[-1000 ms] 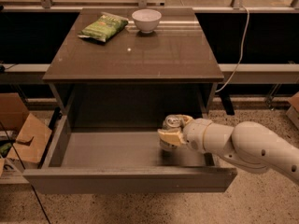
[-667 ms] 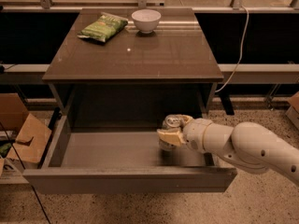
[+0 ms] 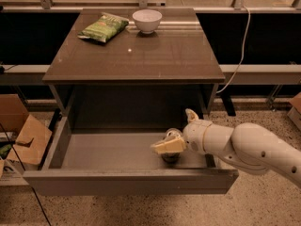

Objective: Place 7up can into top drawer

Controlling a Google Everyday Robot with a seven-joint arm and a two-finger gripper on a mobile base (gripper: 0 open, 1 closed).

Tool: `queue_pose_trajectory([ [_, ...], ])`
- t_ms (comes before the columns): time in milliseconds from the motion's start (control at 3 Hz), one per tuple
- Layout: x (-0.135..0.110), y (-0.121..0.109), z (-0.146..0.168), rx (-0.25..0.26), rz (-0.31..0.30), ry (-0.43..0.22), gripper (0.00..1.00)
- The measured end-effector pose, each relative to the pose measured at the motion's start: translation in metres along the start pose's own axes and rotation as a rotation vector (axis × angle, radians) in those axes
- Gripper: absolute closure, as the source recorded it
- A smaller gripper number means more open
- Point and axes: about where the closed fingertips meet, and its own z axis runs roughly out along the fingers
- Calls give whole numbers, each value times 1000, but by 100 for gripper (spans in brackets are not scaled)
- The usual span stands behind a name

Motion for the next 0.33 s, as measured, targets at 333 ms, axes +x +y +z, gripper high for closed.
queue_pose_trajectory([
  [333, 0, 0, 0, 0, 0, 0, 0],
])
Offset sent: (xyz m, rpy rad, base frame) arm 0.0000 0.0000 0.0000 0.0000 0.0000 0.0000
